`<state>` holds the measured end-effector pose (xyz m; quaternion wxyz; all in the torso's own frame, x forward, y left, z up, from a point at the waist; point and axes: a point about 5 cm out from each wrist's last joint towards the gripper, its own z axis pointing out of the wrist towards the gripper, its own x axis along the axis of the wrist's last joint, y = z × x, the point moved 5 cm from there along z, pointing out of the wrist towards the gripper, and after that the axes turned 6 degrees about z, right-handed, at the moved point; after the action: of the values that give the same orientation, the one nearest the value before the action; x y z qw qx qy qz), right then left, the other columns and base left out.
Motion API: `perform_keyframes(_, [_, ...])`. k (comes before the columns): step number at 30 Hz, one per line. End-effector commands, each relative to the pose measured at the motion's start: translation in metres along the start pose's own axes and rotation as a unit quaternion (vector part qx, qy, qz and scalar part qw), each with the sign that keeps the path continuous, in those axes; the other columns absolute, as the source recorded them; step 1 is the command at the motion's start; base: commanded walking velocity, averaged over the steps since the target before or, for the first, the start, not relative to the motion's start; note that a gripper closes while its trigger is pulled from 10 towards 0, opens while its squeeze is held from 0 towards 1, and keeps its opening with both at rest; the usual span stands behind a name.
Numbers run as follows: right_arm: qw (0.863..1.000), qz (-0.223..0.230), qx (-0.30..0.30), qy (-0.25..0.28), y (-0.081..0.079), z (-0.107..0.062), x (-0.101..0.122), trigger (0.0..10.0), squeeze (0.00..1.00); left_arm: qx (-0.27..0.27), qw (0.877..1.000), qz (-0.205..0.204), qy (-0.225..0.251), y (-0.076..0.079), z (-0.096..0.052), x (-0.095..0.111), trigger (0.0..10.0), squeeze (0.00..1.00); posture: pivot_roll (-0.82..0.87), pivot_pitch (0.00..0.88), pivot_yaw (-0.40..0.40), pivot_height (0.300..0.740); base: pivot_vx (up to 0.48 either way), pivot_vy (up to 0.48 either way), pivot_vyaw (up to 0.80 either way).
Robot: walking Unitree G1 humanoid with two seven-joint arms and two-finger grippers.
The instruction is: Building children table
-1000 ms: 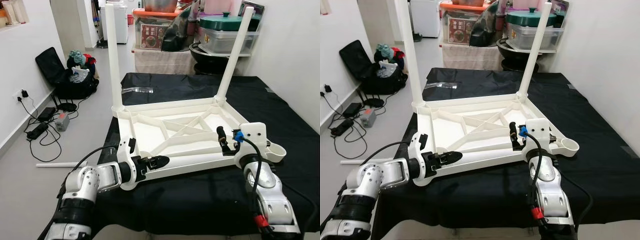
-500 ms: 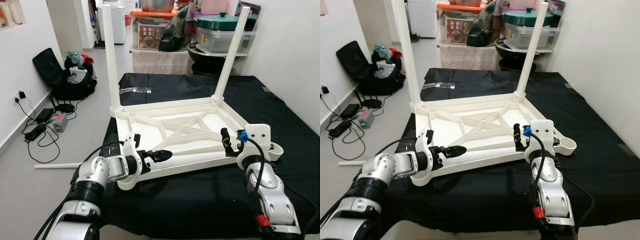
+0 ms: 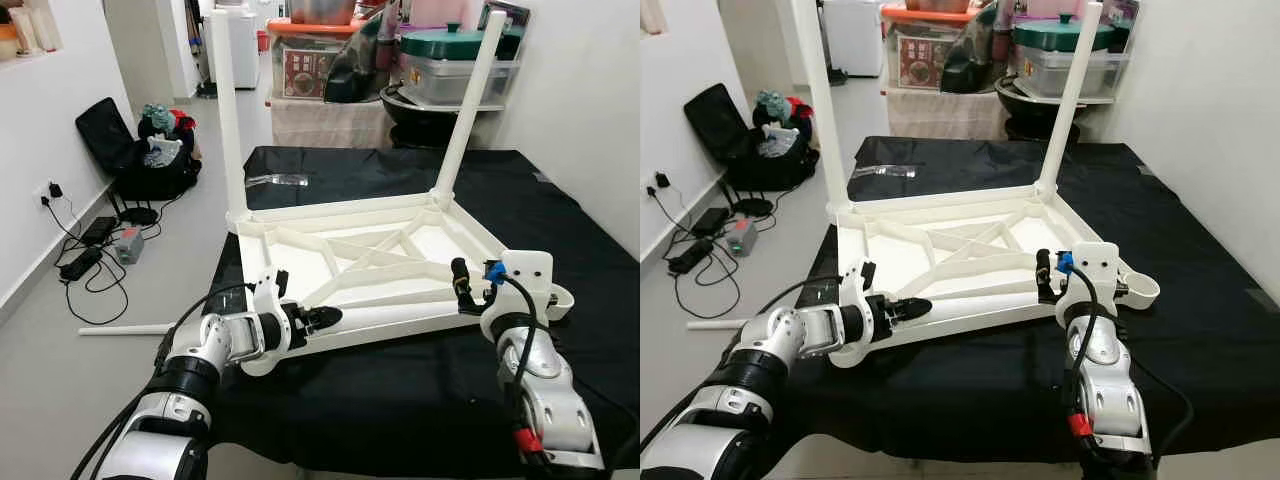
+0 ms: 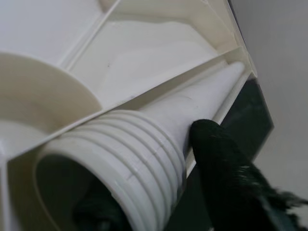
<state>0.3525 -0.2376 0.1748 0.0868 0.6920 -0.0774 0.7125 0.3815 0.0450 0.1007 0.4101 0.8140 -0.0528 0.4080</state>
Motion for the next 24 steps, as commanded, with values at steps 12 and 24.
perform_keyframes(12, [0.999, 0.019, -0.033, -0.001, 0.009, 0.003, 0.0, 10.0, 0.0, -0.023, 0.999, 0.004, 0.037, 0.002, -0.014, 0.015, 0.0, 0.0, 0.02, 0.0, -0.036, 0.74, 0.0, 0.0, 0.0])
perform_keyframes(24, [0.897, 0.441, 0.004, 0.021, 0.017, 0.012, 0.025, 10.0, 0.0, -0.037, 0.985, 0.036, 0.166, 0.012, -0.056, 0.073, 10.0, 0.0, 0.02, 0.0, -0.05, 0.74, 0.0, 0.0, 0.0])
